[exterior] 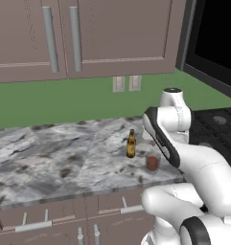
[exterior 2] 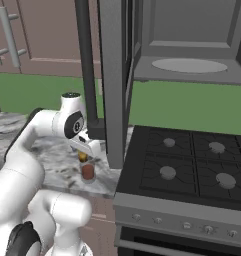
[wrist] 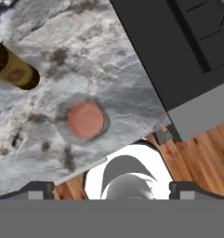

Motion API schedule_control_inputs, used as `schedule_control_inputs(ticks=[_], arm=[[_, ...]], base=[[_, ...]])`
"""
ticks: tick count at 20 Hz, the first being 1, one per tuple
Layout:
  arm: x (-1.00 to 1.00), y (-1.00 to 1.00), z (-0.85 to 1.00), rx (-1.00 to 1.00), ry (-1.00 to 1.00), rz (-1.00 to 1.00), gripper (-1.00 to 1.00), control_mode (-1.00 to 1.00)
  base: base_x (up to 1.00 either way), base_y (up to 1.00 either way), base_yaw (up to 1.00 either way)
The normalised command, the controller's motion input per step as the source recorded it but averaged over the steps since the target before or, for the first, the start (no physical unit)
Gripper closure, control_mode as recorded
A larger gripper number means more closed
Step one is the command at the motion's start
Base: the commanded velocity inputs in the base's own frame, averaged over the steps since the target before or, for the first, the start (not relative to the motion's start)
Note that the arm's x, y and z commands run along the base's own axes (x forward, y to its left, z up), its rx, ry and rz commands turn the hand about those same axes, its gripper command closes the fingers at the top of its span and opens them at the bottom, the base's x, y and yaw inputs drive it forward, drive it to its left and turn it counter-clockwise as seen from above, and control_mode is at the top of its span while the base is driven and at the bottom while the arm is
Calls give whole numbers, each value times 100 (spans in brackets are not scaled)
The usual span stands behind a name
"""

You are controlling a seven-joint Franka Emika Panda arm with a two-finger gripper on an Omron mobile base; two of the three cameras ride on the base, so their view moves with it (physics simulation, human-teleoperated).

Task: Place the microwavable item in the microwave. Then, close the microwave door and press the start button.

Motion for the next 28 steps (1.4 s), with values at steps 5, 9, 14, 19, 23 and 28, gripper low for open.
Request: schedule_control_inputs(ticks=[5,9,14,19,23,28], arm=[[14,-21,-33,8,7,-10,-100,-100],[45,0,-44,0,7,0,-100,-100],[21,0,-33,2,1,0,-100,-100],[15,0,-27,0,0,0,-100,-100],[8,0,-28,0,3,0,-100,-100],[17,0,-32,0,1,0,-100,-100]], base=[[0,0,0],[0,0,0],[0,0,0],[0,0,0],[0,0,0],[0,0,0]])
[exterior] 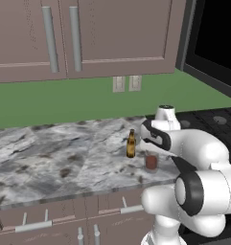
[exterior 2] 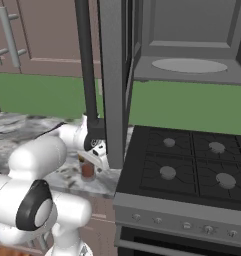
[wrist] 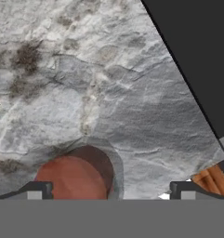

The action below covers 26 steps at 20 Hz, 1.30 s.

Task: Place the microwavable item in the microwave. Then, close the microwave door and press the start button.

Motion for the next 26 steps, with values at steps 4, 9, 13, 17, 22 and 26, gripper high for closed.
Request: schedule_control_inputs(ticks=[4,9,13,17,22,26], arm=[[19,0,-38,0,1,0,-100,-100],[10,0,-29,0,0,0,-100,-100],[-30,0,-28,0,0,0,-100,-100],[-34,0,-47,0,0,0,100,-100],[-25,3,-39,0,0,0,100,-100],[-1,4,-24,0,0,0,100,-100]], base=[[0,0,0],[0,0,0],[0,0,0],[0,0,0],[0,0,0],[0,0,0]])
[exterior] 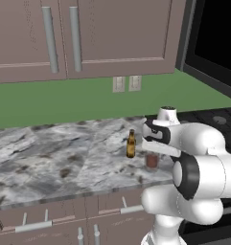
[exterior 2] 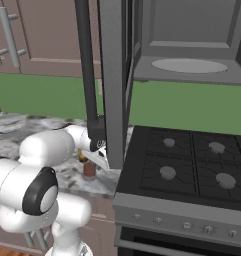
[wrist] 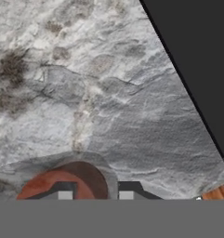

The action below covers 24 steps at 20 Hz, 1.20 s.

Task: Place the microwavable item in the microwave. Then, close the microwave door and press the start button.

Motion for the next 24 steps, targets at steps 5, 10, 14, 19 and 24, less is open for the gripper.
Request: schedule_control_inputs(ticks=[5,10,14,19,24], arm=[[0,10,-11,0,0,0,100,-100],[-36,12,16,0,-7,-3,100,-100],[-74,1,74,-5,-15,-6,100,-100],[-65,0,97,-5,-9,-11,100,-100],[-60,0,99,-1,-4,-10,100,-100]], base=[[0,0,0],[0,0,0],[0,0,0],[0,0,0],[0,0,0]])
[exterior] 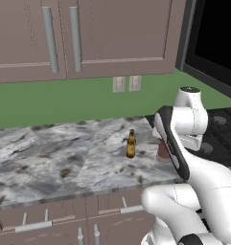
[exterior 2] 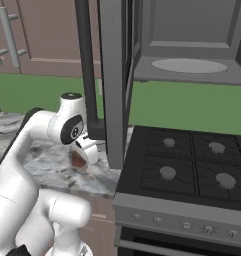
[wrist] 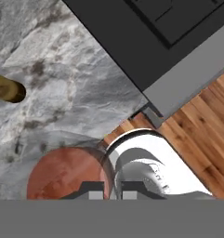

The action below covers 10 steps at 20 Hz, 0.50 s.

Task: Place the microwavable item in the microwave. Then, close the microwave door and press the start button.

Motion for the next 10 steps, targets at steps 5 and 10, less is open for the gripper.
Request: schedule_control_inputs(ticks=[5,10], arm=[[-64,8,86,0,0,-8,100,-100],[-14,31,10,-2,5,-4,100,-100]], base=[[0,0,0],[0,0,0]])
